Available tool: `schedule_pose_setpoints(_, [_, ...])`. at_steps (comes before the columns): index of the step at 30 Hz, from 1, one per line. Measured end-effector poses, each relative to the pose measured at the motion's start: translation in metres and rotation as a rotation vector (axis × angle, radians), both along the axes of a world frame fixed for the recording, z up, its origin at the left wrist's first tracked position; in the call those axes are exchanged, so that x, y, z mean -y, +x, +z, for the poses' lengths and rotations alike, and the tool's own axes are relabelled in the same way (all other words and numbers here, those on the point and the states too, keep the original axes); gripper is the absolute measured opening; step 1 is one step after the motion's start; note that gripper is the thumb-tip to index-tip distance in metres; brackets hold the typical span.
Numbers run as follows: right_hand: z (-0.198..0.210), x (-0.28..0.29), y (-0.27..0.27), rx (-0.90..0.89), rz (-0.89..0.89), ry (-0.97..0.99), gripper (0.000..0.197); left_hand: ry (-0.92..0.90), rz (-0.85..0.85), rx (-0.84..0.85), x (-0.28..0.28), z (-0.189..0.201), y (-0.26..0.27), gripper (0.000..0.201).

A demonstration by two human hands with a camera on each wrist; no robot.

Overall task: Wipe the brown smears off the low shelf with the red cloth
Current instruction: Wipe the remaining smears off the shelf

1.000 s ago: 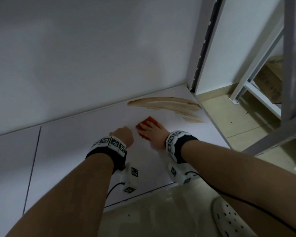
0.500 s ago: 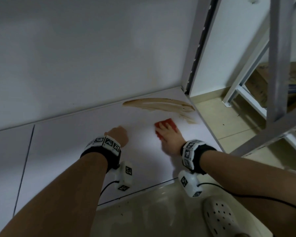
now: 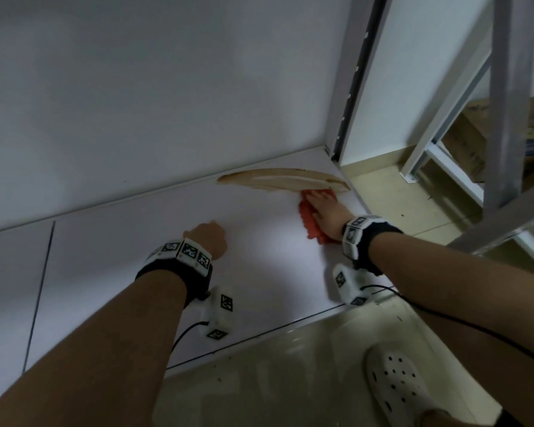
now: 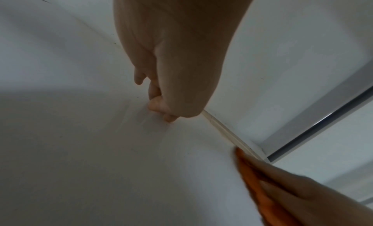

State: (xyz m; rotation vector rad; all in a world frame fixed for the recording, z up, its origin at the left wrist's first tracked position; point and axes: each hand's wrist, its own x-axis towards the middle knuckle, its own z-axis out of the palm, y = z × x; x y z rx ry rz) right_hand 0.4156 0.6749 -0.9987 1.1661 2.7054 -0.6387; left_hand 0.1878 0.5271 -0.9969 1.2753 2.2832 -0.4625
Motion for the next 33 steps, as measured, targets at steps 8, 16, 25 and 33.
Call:
schedule_pose_setpoints(8, [-0.004, 0.058, 0.008, 0.069, -0.079, 0.009, 0.097, 0.005, 0.021, 0.011, 0.0, 0.005, 0.005, 0.041])
schedule_pose_setpoints(16, [-0.008, 0.052, -0.046, 0.134, 0.23, 0.069, 0.076, -0.012, 0.019, -0.009, 0.001, 0.003, 0.006, 0.045])
schedule_pose_setpoints(25, [-0.004, 0.012, 0.016, 0.17, -0.257, 0.135, 0.093, -0.013, -0.011, 0.005, 0.004, 0.006, 0.004, 0.048])
schedule_pose_setpoints(33, [-0.011, 0.076, -0.023, 0.136, 0.037, 0.045, 0.084, -0.035, 0.038, 0.02, 0.002, 0.012, 0.009, 0.045])
